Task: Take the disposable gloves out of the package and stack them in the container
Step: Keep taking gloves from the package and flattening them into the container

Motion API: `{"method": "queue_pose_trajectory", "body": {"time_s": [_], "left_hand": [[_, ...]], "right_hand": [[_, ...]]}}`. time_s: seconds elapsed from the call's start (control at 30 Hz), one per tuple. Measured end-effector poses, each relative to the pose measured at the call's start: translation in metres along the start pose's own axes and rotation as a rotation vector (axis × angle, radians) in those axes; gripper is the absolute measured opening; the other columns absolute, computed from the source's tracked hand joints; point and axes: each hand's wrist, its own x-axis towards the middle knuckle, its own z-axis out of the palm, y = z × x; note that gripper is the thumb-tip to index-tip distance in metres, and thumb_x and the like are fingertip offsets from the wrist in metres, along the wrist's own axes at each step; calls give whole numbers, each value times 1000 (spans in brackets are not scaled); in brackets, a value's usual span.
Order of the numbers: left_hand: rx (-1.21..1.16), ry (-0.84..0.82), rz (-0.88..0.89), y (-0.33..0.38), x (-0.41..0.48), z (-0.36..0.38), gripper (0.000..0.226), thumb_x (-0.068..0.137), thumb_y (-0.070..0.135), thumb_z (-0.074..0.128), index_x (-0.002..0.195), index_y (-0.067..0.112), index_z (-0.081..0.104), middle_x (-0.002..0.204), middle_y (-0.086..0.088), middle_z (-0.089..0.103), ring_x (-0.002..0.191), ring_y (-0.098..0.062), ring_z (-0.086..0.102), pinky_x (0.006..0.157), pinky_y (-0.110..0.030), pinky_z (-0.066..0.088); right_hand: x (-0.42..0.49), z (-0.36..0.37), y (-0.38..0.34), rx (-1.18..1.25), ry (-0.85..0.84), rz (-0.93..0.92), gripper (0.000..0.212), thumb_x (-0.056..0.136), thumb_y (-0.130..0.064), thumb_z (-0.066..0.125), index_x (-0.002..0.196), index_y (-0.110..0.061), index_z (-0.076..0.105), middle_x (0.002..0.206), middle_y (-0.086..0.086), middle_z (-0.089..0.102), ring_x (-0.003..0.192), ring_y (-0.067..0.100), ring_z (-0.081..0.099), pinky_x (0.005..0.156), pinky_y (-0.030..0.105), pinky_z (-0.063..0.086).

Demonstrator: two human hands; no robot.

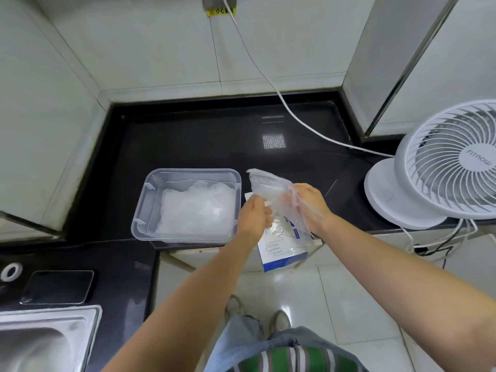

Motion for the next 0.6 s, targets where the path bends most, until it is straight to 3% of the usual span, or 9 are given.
{"method": "queue_pose_trajectory", "body": {"time_s": [0.1,0.17,0.23,0.3,0.4,0.5,0.6], "left_hand": [[-222,41,9,23,-4,-4,37,101,41,34,96,16,60,94,-8,71,81,-24,68,75,-33,55],[-179,75,70,34,0,-8,27,99,45,41,93,24,57,92,-1,68,86,-21,67,77,-32,56],[-38,132,100,39,5,-18,16,96,34,53,92,19,55,81,3,59,82,-18,62,70,-25,50],[-53,163,68,39,10,-30,11,94,20,57,97,10,60,75,3,55,71,-16,57,63,-24,46],[-39,247,74,35,17,-54,26,94,16,55,109,-3,65,77,-3,60,74,-22,56,75,-36,52],[288,377,211,31,16,-80,26,97,20,50,109,2,65,99,-13,67,89,-30,59,81,-35,46],[494,407,278,20,18,-113,26,98,25,48,104,4,63,100,-14,66,96,-33,61,75,-33,41]], "right_hand": [[0,0,-2,18,-11,-28,8,89,-23,69,85,-17,67,88,2,66,80,16,63,72,23,53],[4,1,-6,-24,-36,-22,17,85,-30,73,74,-27,60,77,-7,61,71,7,58,60,11,39],[6,3,-17,-56,-56,-34,13,86,-37,70,80,-28,62,78,-12,60,73,5,57,58,8,34],[10,9,-25,187,-89,45,13,94,-29,60,92,-16,65,83,-5,63,77,12,58,57,11,43],[7,15,-35,813,-271,296,30,103,-23,49,110,3,62,87,15,67,81,21,59,60,17,52],[7,16,-41,889,-519,276,50,105,-44,35,106,-3,64,84,23,66,76,25,59,70,30,52],[20,16,-48,911,-366,344,55,101,-52,39,114,-4,63,111,24,67,99,27,66,79,33,56]]}}
